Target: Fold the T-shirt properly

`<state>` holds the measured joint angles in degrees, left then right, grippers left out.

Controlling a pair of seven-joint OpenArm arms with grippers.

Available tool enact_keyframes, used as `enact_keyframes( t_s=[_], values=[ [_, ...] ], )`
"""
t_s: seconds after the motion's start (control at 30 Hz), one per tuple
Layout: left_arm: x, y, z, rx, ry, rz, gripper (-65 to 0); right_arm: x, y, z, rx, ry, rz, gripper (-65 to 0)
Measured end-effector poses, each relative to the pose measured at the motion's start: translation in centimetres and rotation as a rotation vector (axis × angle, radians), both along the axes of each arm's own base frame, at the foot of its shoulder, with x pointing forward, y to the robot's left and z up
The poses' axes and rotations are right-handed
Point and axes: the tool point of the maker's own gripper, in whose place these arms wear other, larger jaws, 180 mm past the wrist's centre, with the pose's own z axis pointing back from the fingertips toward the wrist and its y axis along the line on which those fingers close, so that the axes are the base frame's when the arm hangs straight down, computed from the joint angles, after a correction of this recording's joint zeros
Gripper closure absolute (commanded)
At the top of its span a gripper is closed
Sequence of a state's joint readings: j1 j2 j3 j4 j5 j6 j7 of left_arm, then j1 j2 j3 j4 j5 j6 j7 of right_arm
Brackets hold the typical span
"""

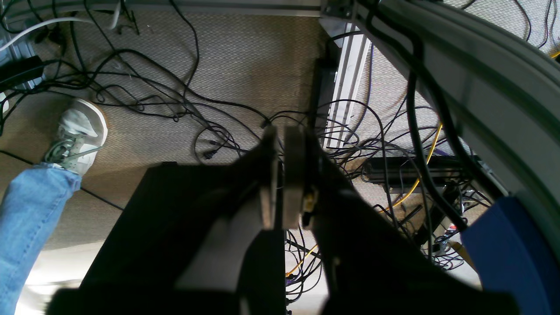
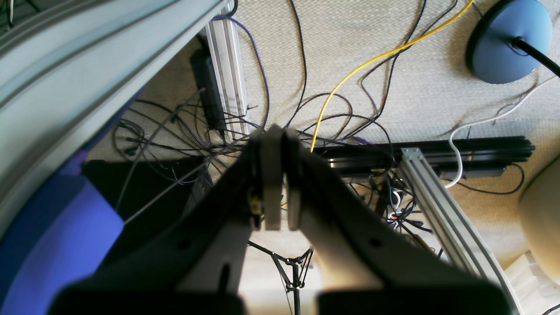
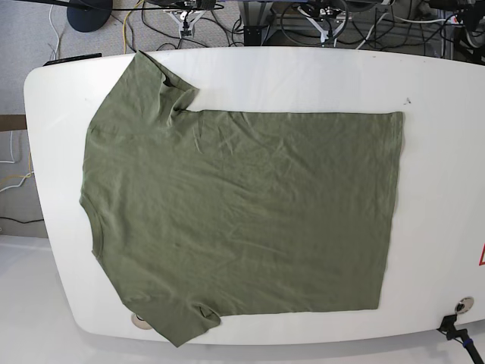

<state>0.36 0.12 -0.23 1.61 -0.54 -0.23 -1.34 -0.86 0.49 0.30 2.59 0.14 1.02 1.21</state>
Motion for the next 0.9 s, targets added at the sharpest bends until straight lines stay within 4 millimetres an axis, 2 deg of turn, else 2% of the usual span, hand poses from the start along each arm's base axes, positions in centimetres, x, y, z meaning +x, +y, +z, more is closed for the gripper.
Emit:
enact_keyframes(
  t_s=[0.7,0.83,0.87,0.9],
  values=[
    [-1.1,-0.2,0.0,-0.013,0.022,0.018,0.0,-0.2,0.2,0.0,0.007,-0.001,-0.003,-0.5],
    [-1.9,0.0,0.0,-0.009,0.017,0.016,0.0,-1.6,-0.1,0.1,0.004,0.018,-0.004,-0.6],
    [-2.4,0.2,0.1,-0.007,0.02,0.014,0.0,-2.1,-0.3,0.1,0.001,0.018,-0.004,-0.6],
    [-3.6,0.7,0.2,0.0,0.028,0.012,-1.2,-3.0,-1.5,0.2,-0.017,0.026,-0.002,-1.9]
  ],
)
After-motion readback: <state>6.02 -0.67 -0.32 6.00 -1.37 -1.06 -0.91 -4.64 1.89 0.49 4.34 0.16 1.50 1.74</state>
